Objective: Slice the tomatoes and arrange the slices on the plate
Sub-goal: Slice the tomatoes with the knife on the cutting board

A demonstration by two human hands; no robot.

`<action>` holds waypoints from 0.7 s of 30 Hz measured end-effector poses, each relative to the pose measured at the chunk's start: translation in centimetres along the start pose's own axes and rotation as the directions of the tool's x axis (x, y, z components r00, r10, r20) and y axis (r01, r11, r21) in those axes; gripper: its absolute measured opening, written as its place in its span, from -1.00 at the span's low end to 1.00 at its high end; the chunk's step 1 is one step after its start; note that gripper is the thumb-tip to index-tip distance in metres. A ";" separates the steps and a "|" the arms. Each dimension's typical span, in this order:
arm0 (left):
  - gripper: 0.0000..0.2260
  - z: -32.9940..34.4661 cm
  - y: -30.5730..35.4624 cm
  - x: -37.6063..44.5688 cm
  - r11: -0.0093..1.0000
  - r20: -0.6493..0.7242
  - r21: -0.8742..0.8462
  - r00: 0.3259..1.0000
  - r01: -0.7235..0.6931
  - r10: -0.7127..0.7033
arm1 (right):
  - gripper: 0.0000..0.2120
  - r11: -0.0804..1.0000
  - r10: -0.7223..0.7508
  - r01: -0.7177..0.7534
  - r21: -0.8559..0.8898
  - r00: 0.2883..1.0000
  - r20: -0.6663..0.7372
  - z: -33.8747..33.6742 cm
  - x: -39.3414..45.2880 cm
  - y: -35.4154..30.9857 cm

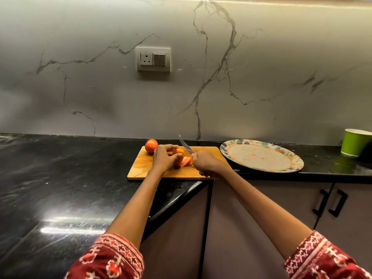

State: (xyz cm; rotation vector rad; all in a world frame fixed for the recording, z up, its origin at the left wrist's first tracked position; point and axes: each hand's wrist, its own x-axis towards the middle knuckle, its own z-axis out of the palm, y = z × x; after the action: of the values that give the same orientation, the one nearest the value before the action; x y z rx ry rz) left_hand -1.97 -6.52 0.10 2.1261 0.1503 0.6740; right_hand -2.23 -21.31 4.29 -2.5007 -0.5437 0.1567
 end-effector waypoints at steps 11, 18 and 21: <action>-0.66 0.1 0.6 -0.8 0.996 -0.072 -0.077 0.996 0.052 -0.058 | -0.68 0.999 0.039 -0.039 -0.008 0.999 0.029 0.5 -0.8 -0.5; -0.66 0.2 0.6 -0.7 0.999 -0.062 -0.028 0.997 0.038 -0.040 | -0.66 0.999 0.008 -0.008 -0.052 1.000 0.006 0.7 -0.4 -1.0; -0.66 0.2 0.5 -0.6 1.000 -0.053 -0.012 0.998 0.027 -0.028 | -0.66 0.999 0.027 -0.026 -0.021 0.999 0.041 0.6 -0.1 -1.4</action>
State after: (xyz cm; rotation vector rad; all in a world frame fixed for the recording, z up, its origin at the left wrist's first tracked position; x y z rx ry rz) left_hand -2.44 -7.22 0.11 2.0925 0.2044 0.7141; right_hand -2.91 -19.99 4.52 -2.5302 -0.5322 0.2148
